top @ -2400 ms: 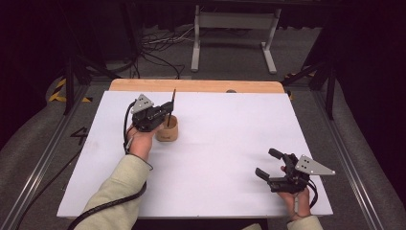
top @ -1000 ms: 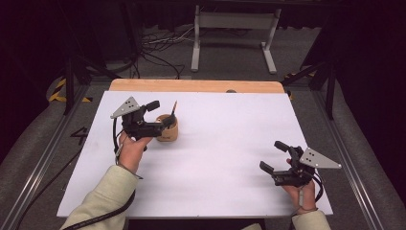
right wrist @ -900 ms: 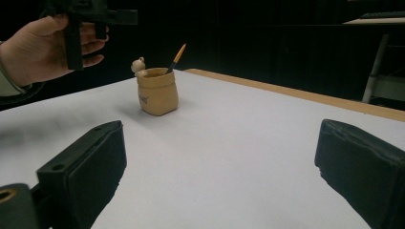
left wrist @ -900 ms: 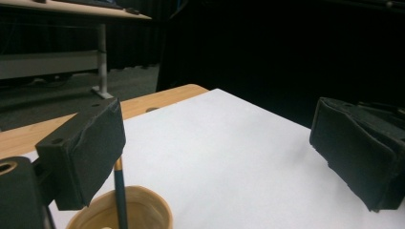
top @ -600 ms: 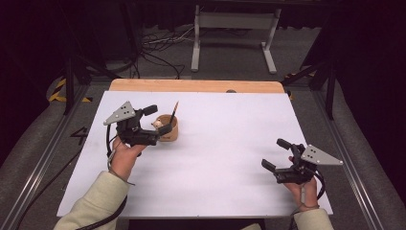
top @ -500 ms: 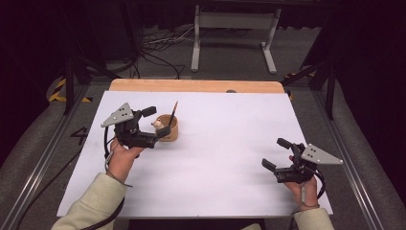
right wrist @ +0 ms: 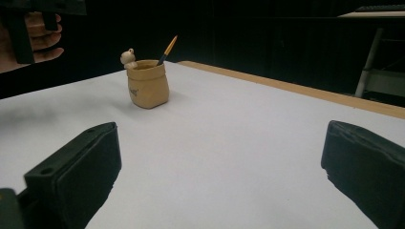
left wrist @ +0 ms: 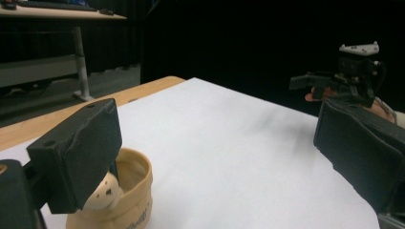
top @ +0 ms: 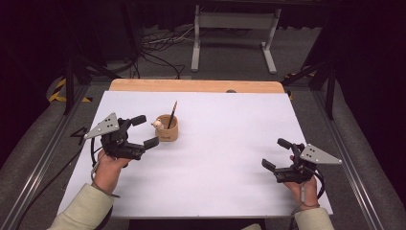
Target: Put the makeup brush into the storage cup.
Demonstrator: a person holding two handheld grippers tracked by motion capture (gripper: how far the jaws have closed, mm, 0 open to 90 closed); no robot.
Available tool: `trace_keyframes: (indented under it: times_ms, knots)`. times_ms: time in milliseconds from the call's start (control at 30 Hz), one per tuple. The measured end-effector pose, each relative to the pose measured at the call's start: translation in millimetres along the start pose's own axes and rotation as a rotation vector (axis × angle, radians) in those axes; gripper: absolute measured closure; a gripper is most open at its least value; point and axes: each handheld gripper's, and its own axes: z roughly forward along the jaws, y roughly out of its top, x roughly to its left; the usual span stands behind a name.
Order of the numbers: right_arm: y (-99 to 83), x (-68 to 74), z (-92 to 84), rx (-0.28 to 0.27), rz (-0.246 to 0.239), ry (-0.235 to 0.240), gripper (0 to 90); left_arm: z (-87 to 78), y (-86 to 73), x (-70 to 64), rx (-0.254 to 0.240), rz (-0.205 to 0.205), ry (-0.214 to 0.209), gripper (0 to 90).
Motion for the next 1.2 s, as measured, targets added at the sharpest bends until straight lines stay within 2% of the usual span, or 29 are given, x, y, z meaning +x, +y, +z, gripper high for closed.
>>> trace_keyframes:
  times_ms: [100,233,467,567,800,900,1100,1200]
  knots:
    - [-0.9,0.5,-0.1,0.003,-0.006,0.003,0.0,-5.3,-6.7,-0.8,0.014,0.018,0.02,3.1]
    - [-3.2,1.4,0.4,0.004,-0.012,0.007,0.0,-10.6,-17.3,1.9,0.005,-0.01,0.028,3.1]
    - [-6.8,3.0,1.1,0.007,-0.025,0.022,0.0,-13.5,-32.3,3.8,0.019,-0.016,0.029,3.1]
    - [-8.7,4.0,1.5,0.006,-0.032,0.03,0.0,-14.1,-39.1,3.5,0.017,-0.004,0.044,3.2]
    - [-13.8,6.2,3.7,0.002,-0.045,0.038,0.0,-16.9,-54.9,4.1,0.022,-0.029,0.036,3.2]
    - [-15.0,6.8,4.1,-0.001,-0.049,0.039,0.0,-17.8,-59.7,3.1,0.033,-0.016,0.033,3.2]
    - [-19.6,7.8,6.0,-0.011,-0.044,0.04,0.0,-19.0,-70.4,5.2,0.039,-0.024,0.016,3.0]
    - [-20.8,8.2,6.7,-0.007,-0.045,0.044,0.0,-18.7,-73.5,5.4,0.053,-0.026,0.026,3.1]
